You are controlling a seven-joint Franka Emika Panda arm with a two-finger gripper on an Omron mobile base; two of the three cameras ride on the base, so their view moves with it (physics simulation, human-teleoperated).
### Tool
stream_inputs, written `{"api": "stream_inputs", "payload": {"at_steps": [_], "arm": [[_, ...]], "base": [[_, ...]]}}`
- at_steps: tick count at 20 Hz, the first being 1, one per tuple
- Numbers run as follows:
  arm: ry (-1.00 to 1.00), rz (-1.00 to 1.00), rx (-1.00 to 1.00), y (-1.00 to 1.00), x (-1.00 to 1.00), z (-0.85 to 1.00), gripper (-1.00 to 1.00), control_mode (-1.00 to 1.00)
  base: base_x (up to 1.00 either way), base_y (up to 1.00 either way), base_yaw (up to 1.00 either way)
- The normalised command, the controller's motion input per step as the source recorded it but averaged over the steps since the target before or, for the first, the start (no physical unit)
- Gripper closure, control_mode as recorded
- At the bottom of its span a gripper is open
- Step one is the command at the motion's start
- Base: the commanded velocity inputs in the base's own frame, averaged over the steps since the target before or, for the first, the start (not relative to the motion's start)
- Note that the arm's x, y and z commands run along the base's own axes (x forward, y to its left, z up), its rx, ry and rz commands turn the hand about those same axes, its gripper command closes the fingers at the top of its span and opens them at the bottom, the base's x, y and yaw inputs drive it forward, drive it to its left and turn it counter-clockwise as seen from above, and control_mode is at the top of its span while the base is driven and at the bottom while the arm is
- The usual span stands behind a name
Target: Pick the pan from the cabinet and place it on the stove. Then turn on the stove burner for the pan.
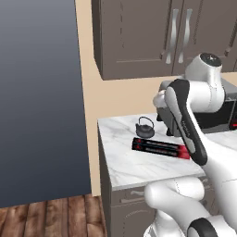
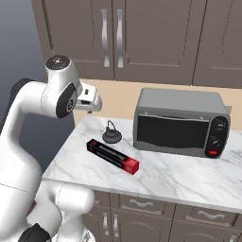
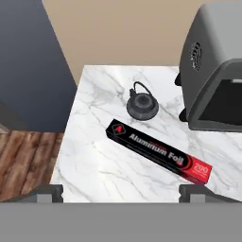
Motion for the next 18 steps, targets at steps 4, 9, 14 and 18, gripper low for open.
{"api": "stream_inputs", "payload": {"at_steps": [4, 9, 14, 18], "arm": [[-0.34, 0.0, 0.0, -0.18, -0.14, 0.43, -1.0, -1.0], [-0.31, 0.0, 0.0, -0.19, -0.02, 0.54, -1.0, -1.0], [-0.25, 0.0, 0.0, -0.23, 0.0, 0.6, -1.0, -1.0], [-0.16, 0.0, 0.0, -0.21, 0.0, 0.62, -1.0, -1.0]], "base": [[0.0, 0.0, 0.0], [0.0, 0.0, 0.0], [0.0, 0.0, 0.0], [0.0, 0.0, 0.0]]}}
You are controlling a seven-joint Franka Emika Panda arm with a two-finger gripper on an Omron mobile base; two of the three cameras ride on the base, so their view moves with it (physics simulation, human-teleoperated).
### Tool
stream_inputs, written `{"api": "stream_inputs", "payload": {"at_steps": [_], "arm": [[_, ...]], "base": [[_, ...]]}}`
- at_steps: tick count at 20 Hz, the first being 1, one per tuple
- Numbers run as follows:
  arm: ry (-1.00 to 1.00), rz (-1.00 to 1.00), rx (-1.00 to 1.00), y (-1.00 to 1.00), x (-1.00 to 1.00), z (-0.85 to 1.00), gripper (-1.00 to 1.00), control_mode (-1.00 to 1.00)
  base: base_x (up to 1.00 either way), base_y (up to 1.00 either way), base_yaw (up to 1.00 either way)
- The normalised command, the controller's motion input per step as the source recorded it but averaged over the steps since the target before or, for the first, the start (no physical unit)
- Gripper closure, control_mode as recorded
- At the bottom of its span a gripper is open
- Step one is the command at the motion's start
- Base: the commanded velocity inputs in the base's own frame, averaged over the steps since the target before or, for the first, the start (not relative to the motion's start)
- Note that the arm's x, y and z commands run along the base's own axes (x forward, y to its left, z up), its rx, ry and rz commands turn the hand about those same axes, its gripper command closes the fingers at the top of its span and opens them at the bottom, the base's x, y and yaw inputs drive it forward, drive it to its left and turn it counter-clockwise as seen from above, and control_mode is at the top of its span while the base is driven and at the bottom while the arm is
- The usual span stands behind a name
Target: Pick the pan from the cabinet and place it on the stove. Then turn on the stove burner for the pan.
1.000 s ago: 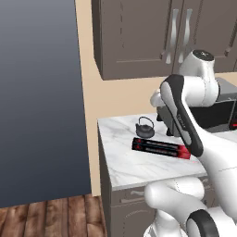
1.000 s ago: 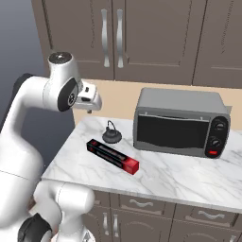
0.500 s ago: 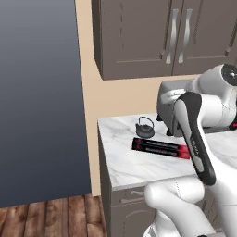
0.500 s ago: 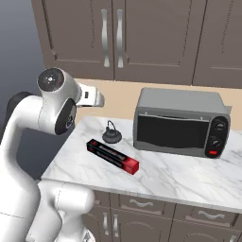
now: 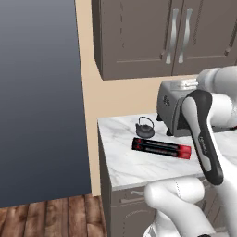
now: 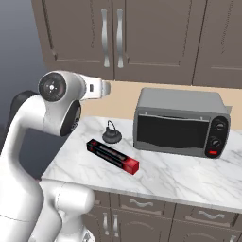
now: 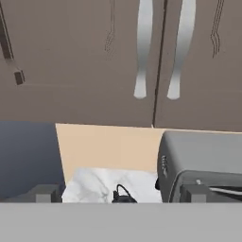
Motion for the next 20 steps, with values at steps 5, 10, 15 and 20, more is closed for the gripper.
{"api": "stream_inputs", "payload": {"at_steps": [5, 10, 15, 20], "arm": [[-0.13, 0.0, 0.0, -0.19, 0.04, 0.65, -1.0, -1.0], [-0.14, 0.0, 0.0, -0.15, 0.08, 0.5, -1.0, -1.0], [-0.17, -0.01, 0.0, -0.09, 0.13, 0.22, -1.0, -1.0], [-0.21, 0.0, 0.0, -0.05, 0.13, 0.08, -1.0, -1.0]], "base": [[0.0, 0.0, 0.0], [0.0, 0.0, 0.0], [0.0, 0.0, 0.0], [0.0, 0.0, 0.0]]}}
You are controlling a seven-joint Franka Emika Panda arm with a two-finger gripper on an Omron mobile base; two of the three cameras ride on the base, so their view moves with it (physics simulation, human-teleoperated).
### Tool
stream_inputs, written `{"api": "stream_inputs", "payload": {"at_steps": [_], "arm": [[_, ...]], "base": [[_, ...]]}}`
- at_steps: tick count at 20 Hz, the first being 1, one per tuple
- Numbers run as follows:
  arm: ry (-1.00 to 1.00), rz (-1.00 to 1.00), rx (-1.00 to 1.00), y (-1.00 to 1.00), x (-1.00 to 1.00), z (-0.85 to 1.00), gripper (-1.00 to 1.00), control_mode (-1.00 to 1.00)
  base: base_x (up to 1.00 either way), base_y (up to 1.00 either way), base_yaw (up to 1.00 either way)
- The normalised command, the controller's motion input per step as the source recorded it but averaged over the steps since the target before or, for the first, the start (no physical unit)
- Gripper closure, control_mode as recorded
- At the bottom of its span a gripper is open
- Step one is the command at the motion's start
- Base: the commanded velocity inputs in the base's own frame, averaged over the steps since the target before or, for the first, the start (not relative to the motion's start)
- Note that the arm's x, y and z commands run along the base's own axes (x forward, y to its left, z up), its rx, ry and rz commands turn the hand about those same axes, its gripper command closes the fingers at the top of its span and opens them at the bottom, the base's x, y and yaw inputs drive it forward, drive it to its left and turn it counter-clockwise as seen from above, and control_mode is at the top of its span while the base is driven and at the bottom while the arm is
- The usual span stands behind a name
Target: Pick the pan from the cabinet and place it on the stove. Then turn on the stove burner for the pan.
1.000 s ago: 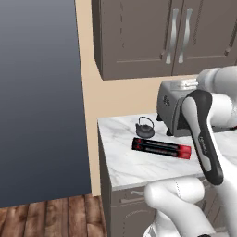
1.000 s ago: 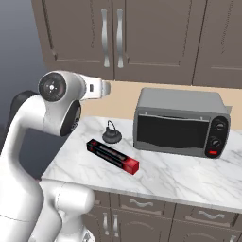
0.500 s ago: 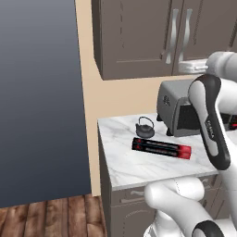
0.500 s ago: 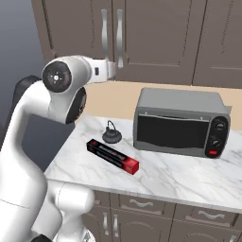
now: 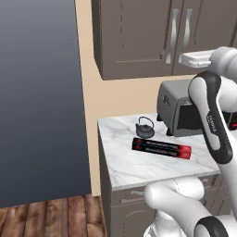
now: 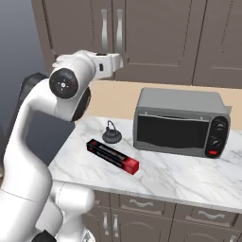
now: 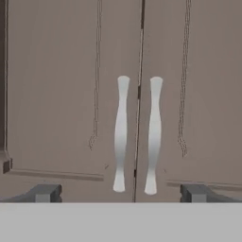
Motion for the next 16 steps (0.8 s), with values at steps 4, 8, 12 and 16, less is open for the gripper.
{"api": "stream_inputs", "payload": {"at_steps": [4, 8, 12, 16], "arm": [[-0.17, 0.0, 0.0, -0.05, 0.22, 0.0, -1.0, -1.0], [-0.1, 0.0, 0.01, -0.19, 0.26, 0.0, -1.0, -1.0], [-0.1, 0.0, 0.02, -0.26, 0.34, 0.0, -1.0, -1.0], [-0.09, 0.0, 0.02, -0.23, 0.35, 0.0, -1.0, -1.0]], "base": [[0.0, 0.0, 0.0], [0.0, 0.0, 0.0], [0.0, 0.0, 0.0], [0.0, 0.0, 0.0]]}}
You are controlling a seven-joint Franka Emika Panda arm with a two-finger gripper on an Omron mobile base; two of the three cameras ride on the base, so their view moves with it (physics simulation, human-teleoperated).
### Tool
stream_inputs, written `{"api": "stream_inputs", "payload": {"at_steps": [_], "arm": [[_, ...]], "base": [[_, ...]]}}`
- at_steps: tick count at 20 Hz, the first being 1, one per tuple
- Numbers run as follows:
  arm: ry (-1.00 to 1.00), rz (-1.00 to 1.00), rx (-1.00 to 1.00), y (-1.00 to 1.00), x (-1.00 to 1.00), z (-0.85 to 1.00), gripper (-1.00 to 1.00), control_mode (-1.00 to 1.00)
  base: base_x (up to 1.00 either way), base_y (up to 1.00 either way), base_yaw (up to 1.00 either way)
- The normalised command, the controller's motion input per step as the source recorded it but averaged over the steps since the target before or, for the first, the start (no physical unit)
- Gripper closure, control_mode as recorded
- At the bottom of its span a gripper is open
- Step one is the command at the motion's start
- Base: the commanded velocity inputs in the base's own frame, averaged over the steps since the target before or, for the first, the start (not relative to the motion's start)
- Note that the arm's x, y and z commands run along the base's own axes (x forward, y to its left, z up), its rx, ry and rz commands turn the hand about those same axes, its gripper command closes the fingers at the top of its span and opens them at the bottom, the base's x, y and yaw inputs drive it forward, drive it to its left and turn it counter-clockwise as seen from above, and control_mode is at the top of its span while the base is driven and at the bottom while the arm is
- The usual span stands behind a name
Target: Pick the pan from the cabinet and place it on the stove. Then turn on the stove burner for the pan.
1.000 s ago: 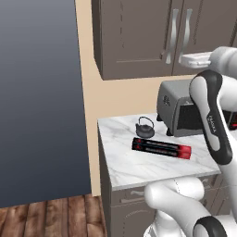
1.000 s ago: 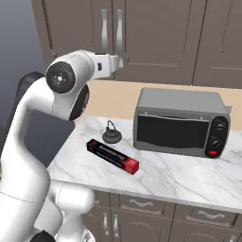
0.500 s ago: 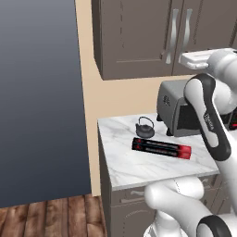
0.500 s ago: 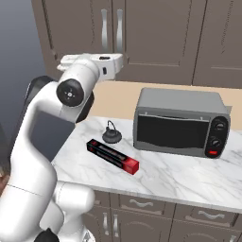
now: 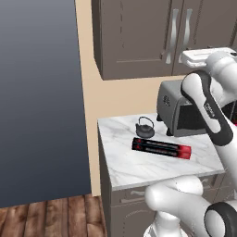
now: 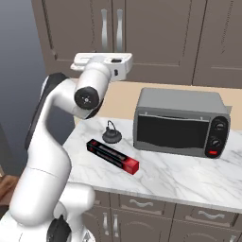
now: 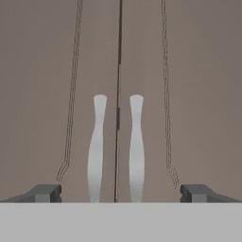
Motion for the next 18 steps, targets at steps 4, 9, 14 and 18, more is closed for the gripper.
{"api": "stream_inputs", "payload": {"at_steps": [4, 9, 14, 18], "arm": [[-0.07, 0.0, 0.0, -0.06, 0.4, 0.03, -1.0, -1.0], [-0.02, 0.0, 0.0, 0.0, 0.46, 0.03, -1.0, -1.0], [0.0, 0.0, 0.0, -0.01, 0.42, 0.05, -1.0, -1.0], [0.0, 0.0, 0.0, -0.12, 0.39, 0.07, -1.0, -1.0]], "base": [[0.0, 0.0, 0.0], [0.0, 0.0, 0.0], [0.0, 0.0, 0.0], [0.0, 0.0, 0.0]]}}
